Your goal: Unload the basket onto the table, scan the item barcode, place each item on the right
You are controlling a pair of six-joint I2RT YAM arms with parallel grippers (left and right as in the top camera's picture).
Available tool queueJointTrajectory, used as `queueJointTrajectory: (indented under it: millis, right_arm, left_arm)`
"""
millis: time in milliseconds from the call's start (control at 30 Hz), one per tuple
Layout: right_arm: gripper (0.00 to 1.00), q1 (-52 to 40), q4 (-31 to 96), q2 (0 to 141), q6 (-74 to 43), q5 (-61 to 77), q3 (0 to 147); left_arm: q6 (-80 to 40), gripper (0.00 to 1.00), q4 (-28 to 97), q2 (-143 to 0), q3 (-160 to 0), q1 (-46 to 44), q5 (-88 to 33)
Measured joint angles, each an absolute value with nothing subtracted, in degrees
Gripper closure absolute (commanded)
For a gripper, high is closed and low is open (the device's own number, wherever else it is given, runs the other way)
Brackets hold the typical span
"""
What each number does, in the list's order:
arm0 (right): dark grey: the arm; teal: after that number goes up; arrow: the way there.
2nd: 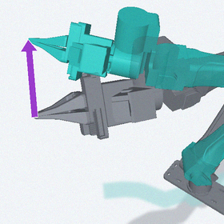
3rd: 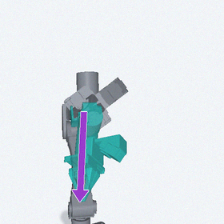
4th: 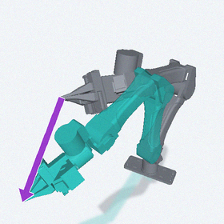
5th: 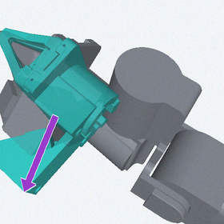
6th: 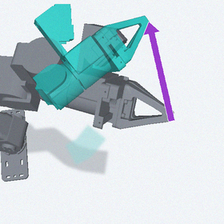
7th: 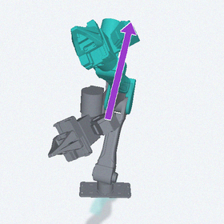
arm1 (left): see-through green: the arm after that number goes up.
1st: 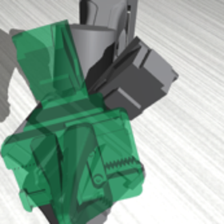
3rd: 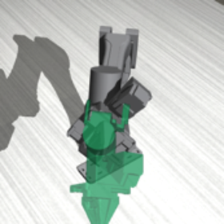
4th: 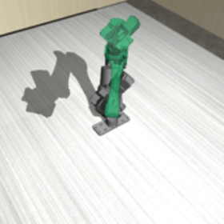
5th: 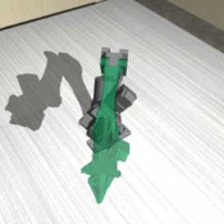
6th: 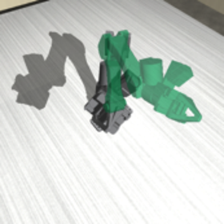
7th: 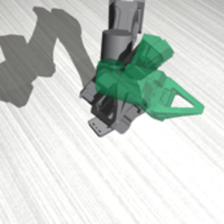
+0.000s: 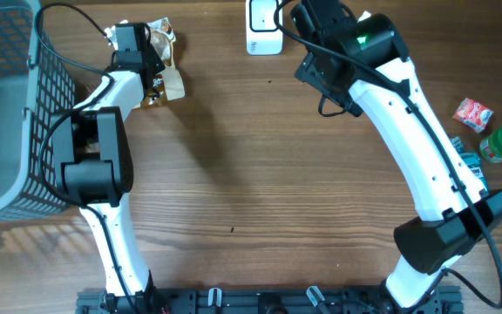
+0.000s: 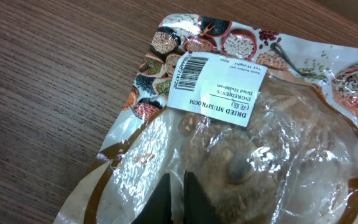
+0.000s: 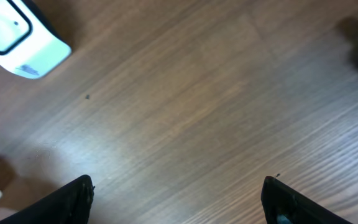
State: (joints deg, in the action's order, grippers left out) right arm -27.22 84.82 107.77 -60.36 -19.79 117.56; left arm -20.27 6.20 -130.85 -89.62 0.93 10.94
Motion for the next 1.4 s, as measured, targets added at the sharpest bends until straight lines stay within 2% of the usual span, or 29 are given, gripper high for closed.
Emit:
queueJointTrajectory:
  millis: [233, 533, 867, 1100, 1133, 1167, 1233, 1300, 1333, 1367, 1400]
  right_arm:
    - [0.1, -27.2, 91.8, 104.7, -65.5, -24.6, 117.4]
    - [0.1, -27.2, 91.3, 79.9, -68.4, -27.1, 117.6]
    - [0.06, -27.2, 91.3, 79.1, -69.0, -27.6, 117.6]
    - [0.02, -27.2, 91.8, 79.1, -69.0, -27.6, 117.6]
    - [0.01, -27.2, 91.8, 79.1, -69.0, -27.6, 117.6]
    - [0.0, -27.2, 91.8, 79.0, -69.0, -27.6, 117.6]
    - [0.0, -27.2, 91.8, 78.7, -69.0, -27.6, 117.6]
    - [0.0, -27.2, 91.9, 78.0, -69.0, -27.6, 117.6]
    - [0.0, -27.2, 91.9, 77.4, -69.0, -27.6, 117.6]
    - [0.0, -27.2, 92.0, 77.0, -69.0, -27.6, 117.6]
    - [0.0, -27.2, 92.0, 76.5, -69.0, -27.5, 117.6]
  left_arm:
    - [-20.3, 0.96, 9.8, -131.0, -90.5, 0.9, 10.7]
    - [-20.3, 0.96, 22.5, -130.2, -92.2, -1.1, 7.7]
    - [-20.4, 0.96, 41.6, -127.0, -92.5, -16.2, 7.5]
    - [-23.8, 0.94, 48.3, -125.5, -91.5, -26.8, 7.2]
    - [-24.4, 0.88, 48.6, -125.2, -91.2, -28.3, 7.0]
    - [-24.6, 0.75, 48.7, -125.0, -91.0, -28.9, 6.7]
    - [-25.0, 0.61, 49.7, -123.9, -90.1, -30.9, 6.1]
    - [-25.2, 0.29, 51.3, -121.6, -89.3, -31.1, 5.9]
    - [-25.4, 0.07, 51.7, -119.6, -89.1, -30.8, 5.9]
    - [-25.6, 0.0, 52.1, -117.0, -89.0, -30.3, 5.9]
    - [-25.7, 0.0, 52.2, -114.4, -89.0, -29.8, 5.9]
